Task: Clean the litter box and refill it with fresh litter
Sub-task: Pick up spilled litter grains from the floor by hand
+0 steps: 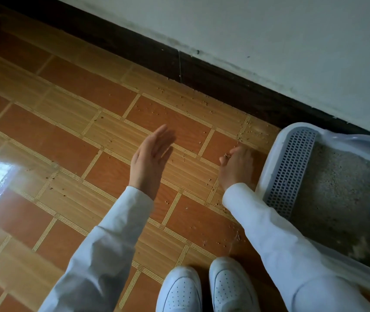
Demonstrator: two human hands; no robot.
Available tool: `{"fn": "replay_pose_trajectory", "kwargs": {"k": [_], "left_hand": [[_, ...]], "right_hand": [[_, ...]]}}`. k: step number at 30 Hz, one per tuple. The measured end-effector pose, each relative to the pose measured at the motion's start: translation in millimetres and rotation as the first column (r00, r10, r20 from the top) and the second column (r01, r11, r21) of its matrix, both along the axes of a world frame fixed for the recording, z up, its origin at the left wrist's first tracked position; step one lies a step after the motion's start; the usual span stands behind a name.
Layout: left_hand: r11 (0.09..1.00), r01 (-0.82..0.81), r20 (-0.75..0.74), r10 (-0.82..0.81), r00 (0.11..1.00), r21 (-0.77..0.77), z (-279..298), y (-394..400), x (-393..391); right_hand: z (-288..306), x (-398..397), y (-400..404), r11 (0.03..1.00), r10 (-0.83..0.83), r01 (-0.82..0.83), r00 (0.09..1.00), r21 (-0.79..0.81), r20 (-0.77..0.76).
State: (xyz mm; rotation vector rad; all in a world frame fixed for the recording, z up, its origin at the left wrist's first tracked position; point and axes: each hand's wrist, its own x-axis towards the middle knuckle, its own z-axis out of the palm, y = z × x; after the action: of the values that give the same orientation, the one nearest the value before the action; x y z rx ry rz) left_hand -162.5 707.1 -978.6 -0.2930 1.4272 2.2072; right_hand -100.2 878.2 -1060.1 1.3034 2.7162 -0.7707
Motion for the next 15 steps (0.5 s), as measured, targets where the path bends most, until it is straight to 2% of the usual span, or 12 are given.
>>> {"fn": "replay_pose_trajectory", "kwargs": {"k": [2,5,12,15], "left_hand": [[0.987,-0.043,0.185,0.013,0.983,0.156,-5.8,1.8,1.2],[0.959,-0.073,0.294,-0.012,0.956,0.275,-12.4,2.6,4.1],[0.957,-0.092,0.399,-0.026,0.917,0.275,-32.2,5.8,10.3],[0.962,-0.092,0.439,-0.032,0.898,0.258,-41.9,12.0,15.2]], "right_hand": [[-6.9,1.1,-3.4,0.999,-0.009,0.008,1.000,0.040,0.022],[-12.3,-0.3,-3.5,0.996,-0.033,0.030,0.999,0.082,0.038],[-15.0,-5.2,-2.7,0.988,0.051,-0.068,0.991,0.139,0.126],[-6.8,-0.2,-10.8,0.983,0.099,-0.103,0.995,0.154,0.029]]}}
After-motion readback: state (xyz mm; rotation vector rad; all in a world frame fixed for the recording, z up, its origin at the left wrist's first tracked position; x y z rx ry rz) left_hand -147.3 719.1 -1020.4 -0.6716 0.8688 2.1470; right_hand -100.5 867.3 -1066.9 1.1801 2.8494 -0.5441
